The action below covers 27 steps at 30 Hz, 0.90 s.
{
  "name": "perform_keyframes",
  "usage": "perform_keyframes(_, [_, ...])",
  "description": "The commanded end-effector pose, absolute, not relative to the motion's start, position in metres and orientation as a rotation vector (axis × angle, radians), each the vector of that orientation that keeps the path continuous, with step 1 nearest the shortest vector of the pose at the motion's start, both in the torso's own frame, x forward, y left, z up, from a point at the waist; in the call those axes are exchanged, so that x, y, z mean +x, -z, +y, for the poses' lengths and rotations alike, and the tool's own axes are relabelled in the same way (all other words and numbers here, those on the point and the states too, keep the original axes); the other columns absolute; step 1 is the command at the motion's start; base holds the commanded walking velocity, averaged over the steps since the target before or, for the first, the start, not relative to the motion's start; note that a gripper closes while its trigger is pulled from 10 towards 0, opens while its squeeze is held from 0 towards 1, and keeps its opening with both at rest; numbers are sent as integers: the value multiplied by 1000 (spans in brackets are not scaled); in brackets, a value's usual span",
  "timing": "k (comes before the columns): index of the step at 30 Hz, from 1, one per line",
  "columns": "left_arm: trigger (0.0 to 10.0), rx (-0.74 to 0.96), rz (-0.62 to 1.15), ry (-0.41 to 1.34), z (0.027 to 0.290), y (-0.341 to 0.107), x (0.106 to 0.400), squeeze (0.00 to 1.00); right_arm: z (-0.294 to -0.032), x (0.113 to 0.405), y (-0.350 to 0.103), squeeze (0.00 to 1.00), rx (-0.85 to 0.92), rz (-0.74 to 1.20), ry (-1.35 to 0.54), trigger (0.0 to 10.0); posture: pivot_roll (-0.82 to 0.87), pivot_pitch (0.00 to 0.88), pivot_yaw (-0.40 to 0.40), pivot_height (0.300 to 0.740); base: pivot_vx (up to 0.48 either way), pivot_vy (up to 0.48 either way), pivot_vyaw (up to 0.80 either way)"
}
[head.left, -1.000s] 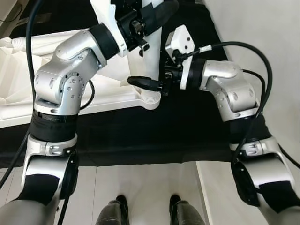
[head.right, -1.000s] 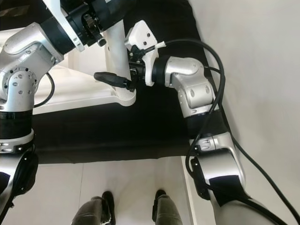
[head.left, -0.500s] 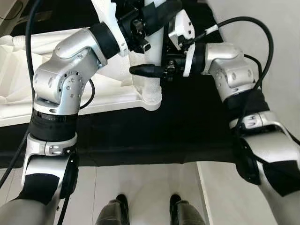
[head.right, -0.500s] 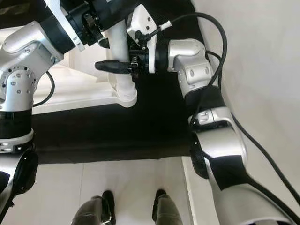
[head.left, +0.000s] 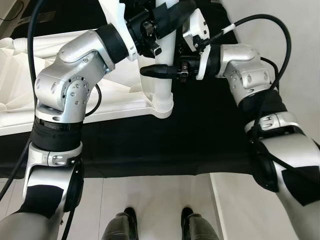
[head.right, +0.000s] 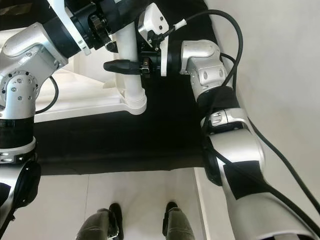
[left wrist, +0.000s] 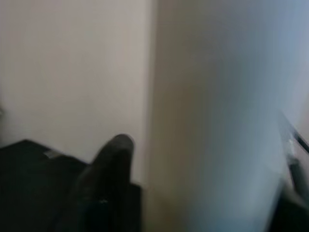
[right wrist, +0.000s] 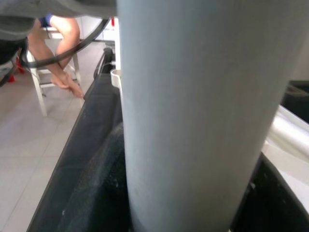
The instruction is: Building children table
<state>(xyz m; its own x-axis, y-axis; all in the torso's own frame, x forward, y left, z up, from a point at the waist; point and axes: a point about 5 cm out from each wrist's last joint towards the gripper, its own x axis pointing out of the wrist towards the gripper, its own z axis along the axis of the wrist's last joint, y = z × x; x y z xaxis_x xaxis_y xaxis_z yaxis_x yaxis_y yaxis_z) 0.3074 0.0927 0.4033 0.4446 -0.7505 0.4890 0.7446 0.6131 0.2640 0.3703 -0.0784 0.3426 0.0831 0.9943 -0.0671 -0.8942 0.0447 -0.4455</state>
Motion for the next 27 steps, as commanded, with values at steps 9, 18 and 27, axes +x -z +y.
perform_keyframes(9, [10000,-36,-579,904,95,-405,311,0,-82,367,-301,0,-403,-156,-1363,0,3,307,28,740,0,0,0])
perform_keyframes(18, [10000,-32,-561,908,98,-403,310,0,-104,347,-215,0,-215,249,-551,0,7,315,18,740,0,0,0])
perform_keyframes(27, [10000,-20,-553,908,96,-401,311,0,-102,347,-217,0,-127,231,-491,0,-5,305,21,740,0,0,0])
